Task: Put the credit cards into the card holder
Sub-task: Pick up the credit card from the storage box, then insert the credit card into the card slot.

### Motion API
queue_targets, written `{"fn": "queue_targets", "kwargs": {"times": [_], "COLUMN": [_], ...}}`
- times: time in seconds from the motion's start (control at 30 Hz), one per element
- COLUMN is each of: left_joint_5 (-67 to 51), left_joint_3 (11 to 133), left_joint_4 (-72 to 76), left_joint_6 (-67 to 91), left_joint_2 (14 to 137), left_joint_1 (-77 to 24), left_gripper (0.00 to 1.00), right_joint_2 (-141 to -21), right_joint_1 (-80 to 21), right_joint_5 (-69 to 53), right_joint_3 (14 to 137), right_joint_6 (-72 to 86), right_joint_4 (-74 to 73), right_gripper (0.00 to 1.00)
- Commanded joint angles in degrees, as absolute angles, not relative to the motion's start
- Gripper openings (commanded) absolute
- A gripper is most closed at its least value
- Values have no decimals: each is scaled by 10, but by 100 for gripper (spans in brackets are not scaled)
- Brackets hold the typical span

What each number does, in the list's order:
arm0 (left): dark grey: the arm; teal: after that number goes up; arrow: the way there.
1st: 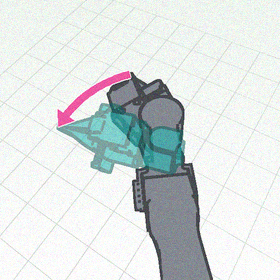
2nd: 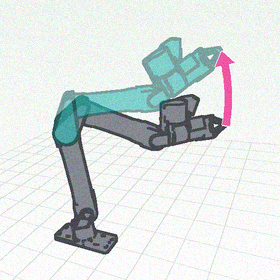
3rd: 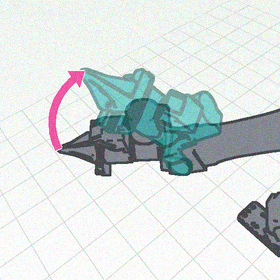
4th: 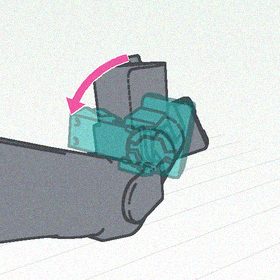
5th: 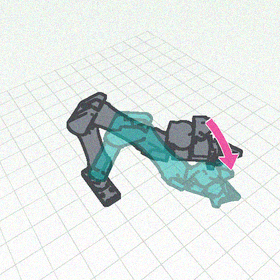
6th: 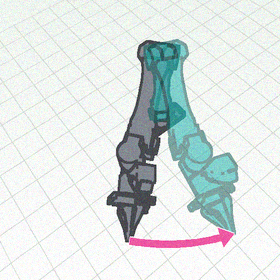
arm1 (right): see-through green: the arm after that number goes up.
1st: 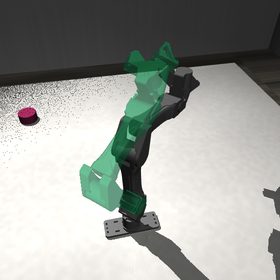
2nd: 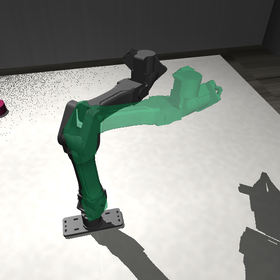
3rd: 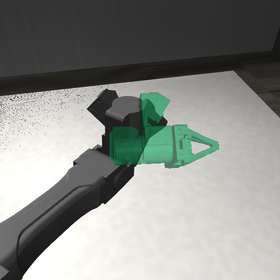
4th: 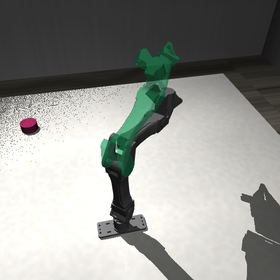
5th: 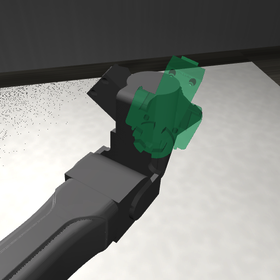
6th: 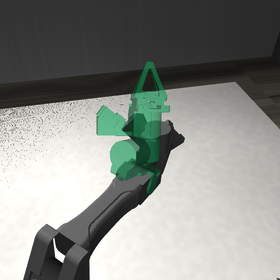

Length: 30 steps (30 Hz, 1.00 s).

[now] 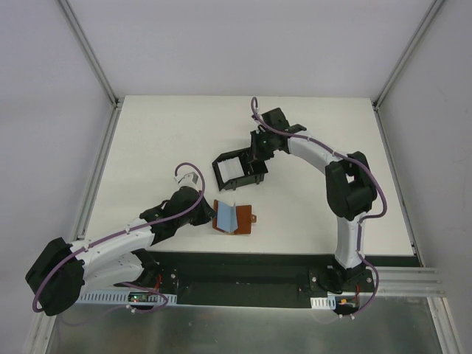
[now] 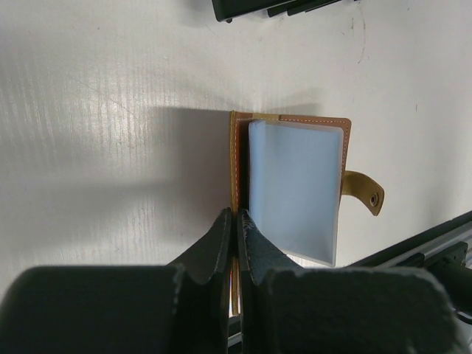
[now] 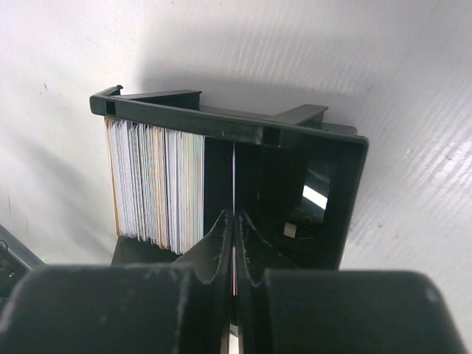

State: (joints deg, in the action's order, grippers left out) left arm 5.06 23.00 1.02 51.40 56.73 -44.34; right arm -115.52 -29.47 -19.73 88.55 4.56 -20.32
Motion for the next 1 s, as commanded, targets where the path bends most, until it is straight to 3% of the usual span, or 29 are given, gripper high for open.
{"fn": "queue_targets", "kwargs": {"times": [0.0,0.2,0.43,0.77,0.97], "left_joint_5": [63,62,60,62,67], "left_joint_3": [240,236,232,228,216], "left_joint_4": [12,12,12,12,12], "left_joint_6": [502,504,507,514,533], "left_joint_2": [556,555,550,555,551], "left_joint_1": [-450,-450,-449,-450,-450], "left_gripper": [0,0,0,0,0], "right_joint_2": [-1108,-1086,-982,-820,-802], "right_joint_1": [-296,-297,-299,-389,-464], "right_joint_5": [-168,-142,-147,-185,-143], "right_joint_3": [929,947,904,660,562], "right_joint_6": [12,-18,-5,210,275], "right_joint_4": [-232,-261,-245,-46,-3], "right_gripper": [0,0,0,0,0]}}
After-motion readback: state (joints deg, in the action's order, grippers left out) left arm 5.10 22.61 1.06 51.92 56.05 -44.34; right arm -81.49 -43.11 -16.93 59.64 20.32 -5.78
